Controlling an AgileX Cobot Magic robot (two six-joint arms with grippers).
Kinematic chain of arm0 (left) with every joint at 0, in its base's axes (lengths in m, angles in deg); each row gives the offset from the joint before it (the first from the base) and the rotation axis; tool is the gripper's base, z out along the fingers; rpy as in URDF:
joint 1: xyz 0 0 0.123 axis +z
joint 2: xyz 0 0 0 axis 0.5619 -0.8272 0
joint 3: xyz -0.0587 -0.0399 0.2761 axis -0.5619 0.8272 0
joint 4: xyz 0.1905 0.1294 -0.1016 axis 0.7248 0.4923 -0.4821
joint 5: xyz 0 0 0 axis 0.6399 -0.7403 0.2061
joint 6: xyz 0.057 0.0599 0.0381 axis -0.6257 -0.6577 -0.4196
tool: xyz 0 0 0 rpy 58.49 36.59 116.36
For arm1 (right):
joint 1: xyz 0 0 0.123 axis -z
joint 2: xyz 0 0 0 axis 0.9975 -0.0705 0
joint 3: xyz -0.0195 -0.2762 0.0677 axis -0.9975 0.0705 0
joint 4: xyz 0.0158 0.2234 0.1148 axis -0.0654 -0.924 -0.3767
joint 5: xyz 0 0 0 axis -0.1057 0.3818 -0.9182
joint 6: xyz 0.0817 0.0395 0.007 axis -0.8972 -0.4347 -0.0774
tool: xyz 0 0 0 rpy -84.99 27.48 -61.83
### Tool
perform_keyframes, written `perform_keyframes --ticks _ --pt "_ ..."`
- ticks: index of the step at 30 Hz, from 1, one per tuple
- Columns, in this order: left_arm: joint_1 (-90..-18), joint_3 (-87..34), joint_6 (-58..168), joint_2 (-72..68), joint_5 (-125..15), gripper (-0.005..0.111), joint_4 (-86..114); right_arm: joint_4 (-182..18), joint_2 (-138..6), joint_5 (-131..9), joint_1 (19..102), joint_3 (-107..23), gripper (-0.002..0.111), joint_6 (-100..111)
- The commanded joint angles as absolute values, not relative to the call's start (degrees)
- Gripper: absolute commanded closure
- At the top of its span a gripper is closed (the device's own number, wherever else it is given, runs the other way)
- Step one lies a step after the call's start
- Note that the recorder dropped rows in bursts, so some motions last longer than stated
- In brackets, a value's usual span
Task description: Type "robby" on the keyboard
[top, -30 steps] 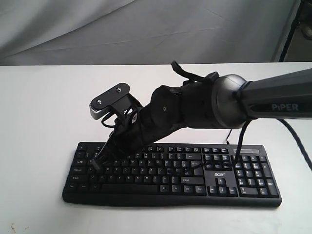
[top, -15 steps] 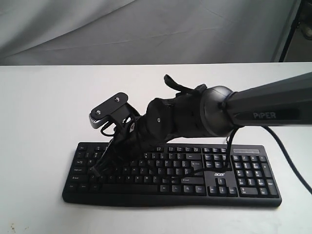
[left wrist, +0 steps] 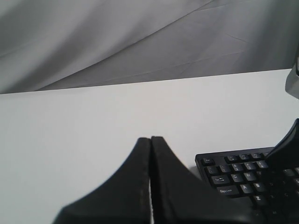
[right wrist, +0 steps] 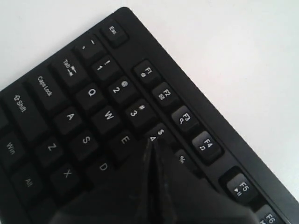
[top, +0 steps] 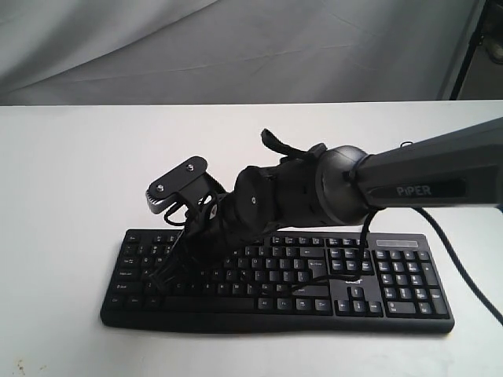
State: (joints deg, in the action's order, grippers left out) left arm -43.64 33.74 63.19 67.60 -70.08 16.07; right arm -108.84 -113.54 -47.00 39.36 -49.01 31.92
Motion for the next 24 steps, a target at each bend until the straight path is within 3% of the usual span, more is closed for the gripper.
perform_keyframes --ticks 1,24 --pt "-44.0 34.0 63.3 67.8 -69.7 0.107 16.3 -109.0 -113.7 -47.5 39.1 -49.0 0.108 32.5" --pt "-44.0 34.0 63.3 67.8 -69.7 0.107 16.3 -108.8 -115.5 -47.2 39.1 -49.0 0.108 32.5"
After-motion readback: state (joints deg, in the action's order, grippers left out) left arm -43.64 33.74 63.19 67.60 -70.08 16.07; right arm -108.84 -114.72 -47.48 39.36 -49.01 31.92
